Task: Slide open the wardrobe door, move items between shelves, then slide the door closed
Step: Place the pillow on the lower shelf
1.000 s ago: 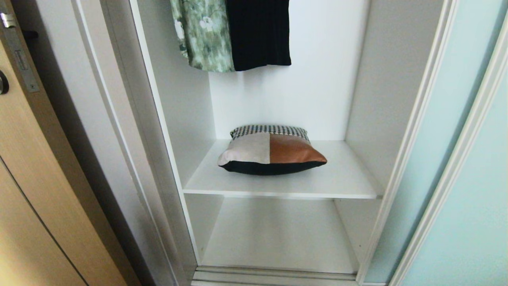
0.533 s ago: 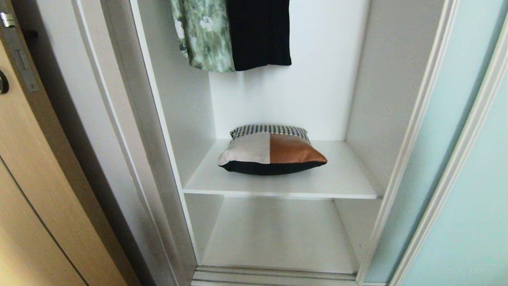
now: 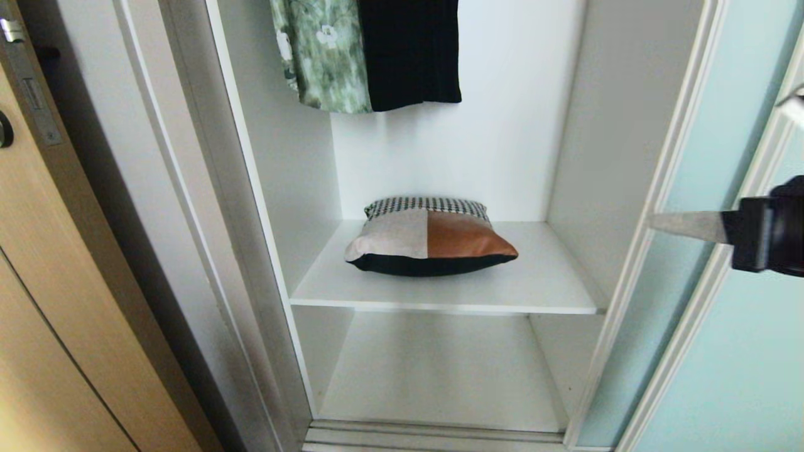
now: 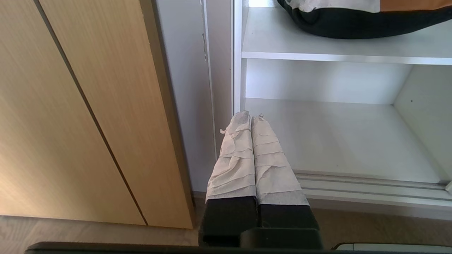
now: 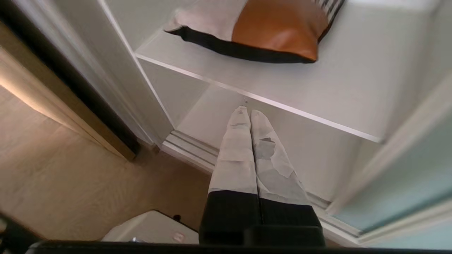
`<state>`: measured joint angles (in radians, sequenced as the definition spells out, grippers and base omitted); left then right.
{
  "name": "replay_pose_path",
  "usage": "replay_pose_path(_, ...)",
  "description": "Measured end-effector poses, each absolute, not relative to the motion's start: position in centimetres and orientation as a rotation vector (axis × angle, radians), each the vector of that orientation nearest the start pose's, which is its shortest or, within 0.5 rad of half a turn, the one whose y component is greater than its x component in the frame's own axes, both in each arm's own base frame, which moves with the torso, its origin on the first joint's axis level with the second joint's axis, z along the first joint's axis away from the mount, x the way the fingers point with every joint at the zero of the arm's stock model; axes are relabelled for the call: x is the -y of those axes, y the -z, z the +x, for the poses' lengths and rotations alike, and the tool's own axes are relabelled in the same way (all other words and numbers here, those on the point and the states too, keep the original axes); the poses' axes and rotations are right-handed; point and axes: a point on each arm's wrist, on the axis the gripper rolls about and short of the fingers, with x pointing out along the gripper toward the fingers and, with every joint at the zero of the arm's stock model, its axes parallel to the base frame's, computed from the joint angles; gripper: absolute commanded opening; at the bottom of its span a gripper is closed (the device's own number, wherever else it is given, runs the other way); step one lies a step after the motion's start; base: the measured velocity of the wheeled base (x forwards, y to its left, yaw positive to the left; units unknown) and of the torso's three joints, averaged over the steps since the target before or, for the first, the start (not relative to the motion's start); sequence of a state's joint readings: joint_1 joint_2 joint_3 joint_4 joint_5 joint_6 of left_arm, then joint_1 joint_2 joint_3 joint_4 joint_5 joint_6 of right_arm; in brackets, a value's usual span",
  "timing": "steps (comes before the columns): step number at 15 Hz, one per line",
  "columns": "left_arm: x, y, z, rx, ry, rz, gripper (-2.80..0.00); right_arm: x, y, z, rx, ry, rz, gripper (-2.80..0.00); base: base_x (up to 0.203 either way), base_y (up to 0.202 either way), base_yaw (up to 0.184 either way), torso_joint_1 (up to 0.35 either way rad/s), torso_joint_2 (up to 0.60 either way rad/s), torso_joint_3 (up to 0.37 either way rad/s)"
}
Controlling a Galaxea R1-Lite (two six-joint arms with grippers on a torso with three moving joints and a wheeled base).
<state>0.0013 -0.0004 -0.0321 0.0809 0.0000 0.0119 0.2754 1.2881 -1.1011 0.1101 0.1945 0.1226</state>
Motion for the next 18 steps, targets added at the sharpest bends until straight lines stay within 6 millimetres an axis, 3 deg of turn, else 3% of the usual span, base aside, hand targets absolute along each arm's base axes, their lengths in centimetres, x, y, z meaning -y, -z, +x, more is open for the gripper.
replay_pose_path(3, 0.0, -7.6, -2.5, -0.048, -0.001, 0.012, -2.80, -7.9, -27.6, 25.4, -0.396, -0.397, 0.153, -2.80, 0.000, 0.000, 0.000, 0.000, 0.00, 0.000)
replay_pose_path(9, 0.0, -7.6, -2.5, -0.049, -0.001, 0.012, -2.80, -11.3, -20.0, 36.3, -0.539, -0.254, 0.231, -2.80, 0.000, 0.000, 0.000, 0.000, 0.00, 0.000)
replay_pose_path(10, 0.0, -7.6, -2.5, -0.049, -0.001, 0.012, -2.80, -11.8, -18.8, 37.7, -0.560, -0.241, 0.250, 0.00, 0.000, 0.000, 0.000, 0.000, 0.00, 0.000)
replay_pose_path(18, 0.0, -7.6, -2.5, -0.049, 0.000, 0.013, -2.80, -13.2, -14.5, 45.3, -0.615, -0.182, 0.426, 0.00, 0.000, 0.000, 0.000, 0.000, 0.00, 0.000)
